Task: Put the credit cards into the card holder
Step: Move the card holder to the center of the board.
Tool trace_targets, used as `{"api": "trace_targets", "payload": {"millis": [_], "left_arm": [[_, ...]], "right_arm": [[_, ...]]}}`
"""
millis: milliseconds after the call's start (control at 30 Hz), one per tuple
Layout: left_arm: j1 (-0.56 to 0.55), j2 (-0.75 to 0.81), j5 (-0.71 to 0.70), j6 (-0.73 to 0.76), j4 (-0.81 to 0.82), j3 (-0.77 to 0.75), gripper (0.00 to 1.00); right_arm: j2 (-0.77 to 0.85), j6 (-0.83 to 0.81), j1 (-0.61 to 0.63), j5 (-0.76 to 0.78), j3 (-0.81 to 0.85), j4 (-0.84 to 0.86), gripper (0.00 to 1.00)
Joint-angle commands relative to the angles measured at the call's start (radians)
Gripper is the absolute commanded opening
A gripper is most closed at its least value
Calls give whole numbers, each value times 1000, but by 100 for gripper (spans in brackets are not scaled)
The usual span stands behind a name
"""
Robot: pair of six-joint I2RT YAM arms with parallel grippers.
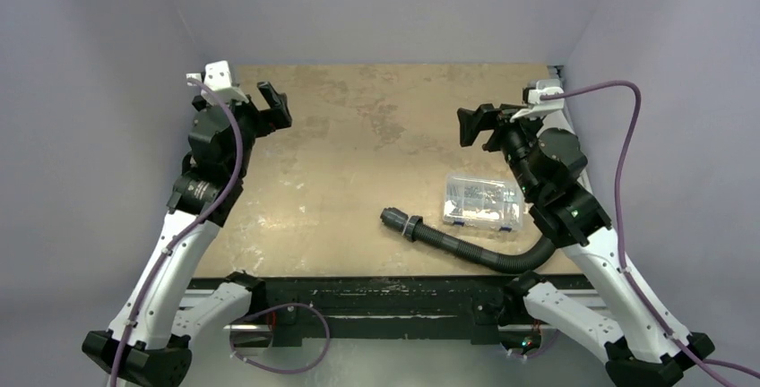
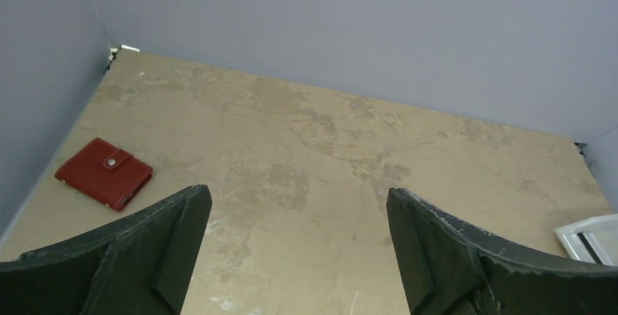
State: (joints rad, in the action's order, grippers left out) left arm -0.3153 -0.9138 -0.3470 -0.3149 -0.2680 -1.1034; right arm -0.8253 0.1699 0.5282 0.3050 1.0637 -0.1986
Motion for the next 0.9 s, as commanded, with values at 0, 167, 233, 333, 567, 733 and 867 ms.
{"api": "trace_targets", "payload": {"millis": [0, 167, 233, 333, 567, 733, 867], "left_arm": [[108, -51, 121, -125, 41, 46, 100], [304, -211, 294, -285, -14, 36, 100], [327, -273, 217, -336, -46, 25, 100], [358, -373, 20, -448, -72, 33, 100], [429, -740, -67, -557, -142, -111, 98], [443, -935, -197, -525, -91, -244, 94], [454, -1082, -256, -453, -86, -392, 90]], "right_arm": [[-41, 38, 1, -10, 13, 57, 99], [-120, 79, 0, -39, 21, 38, 99], [-137, 77, 1, -67, 6, 43, 99], [-143, 89, 0, -98, -25, 60, 99], [-129, 126, 1, -215, -89, 118, 99], [-144, 134, 1, -256, -98, 127, 99], [-144, 135, 0, -267, -100, 113, 99]]}}
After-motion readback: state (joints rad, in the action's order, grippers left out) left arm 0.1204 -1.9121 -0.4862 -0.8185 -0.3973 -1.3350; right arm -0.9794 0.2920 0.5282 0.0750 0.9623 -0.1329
